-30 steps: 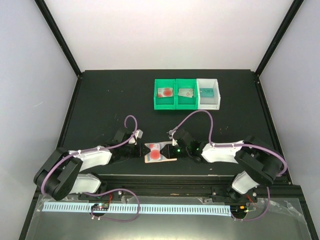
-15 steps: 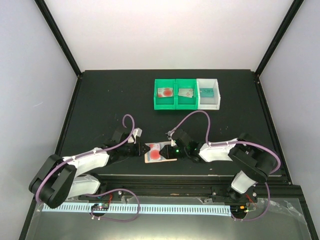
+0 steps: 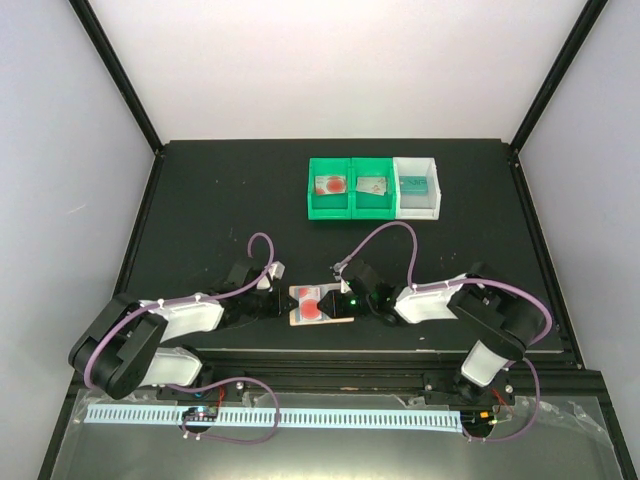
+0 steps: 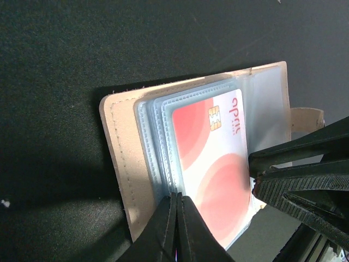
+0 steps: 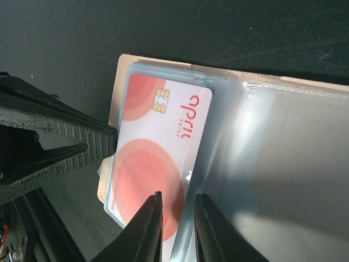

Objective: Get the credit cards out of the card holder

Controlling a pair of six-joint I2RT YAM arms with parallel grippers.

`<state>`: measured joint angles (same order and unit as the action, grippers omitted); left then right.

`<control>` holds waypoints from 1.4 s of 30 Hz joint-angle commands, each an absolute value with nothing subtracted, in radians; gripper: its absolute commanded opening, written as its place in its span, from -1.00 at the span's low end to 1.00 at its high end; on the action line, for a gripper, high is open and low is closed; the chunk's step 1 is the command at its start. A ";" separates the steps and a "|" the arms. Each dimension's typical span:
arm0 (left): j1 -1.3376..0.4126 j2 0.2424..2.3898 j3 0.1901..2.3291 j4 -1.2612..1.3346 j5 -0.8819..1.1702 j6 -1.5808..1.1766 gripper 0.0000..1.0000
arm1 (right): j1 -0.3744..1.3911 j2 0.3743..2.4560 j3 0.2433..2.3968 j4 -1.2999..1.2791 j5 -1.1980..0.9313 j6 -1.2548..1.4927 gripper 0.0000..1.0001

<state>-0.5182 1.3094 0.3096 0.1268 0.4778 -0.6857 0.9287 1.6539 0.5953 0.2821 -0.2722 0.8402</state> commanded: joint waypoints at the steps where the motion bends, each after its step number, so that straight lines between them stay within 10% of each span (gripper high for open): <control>1: -0.523 1.321 0.303 0.115 0.444 -0.685 -0.97 | 0.924 1.673 0.614 0.327 -0.271 0.842 -0.61; 14: -0.536 1.328 0.304 0.092 0.416 -0.687 -0.97 | 0.922 1.699 0.616 0.359 -0.287 0.859 -0.64; 22: -0.541 1.324 0.308 0.086 0.402 -0.694 -0.97 | 0.912 1.696 0.592 0.387 -0.281 0.871 -0.98; 42: -0.540 1.344 0.313 0.085 0.387 -0.692 -0.94 | 0.866 1.673 0.517 0.479 -0.331 0.905 -0.75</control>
<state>-0.5327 1.3125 0.3103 0.1295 0.4301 -0.6922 0.8726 1.6802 0.5186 0.4576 -0.3244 0.9005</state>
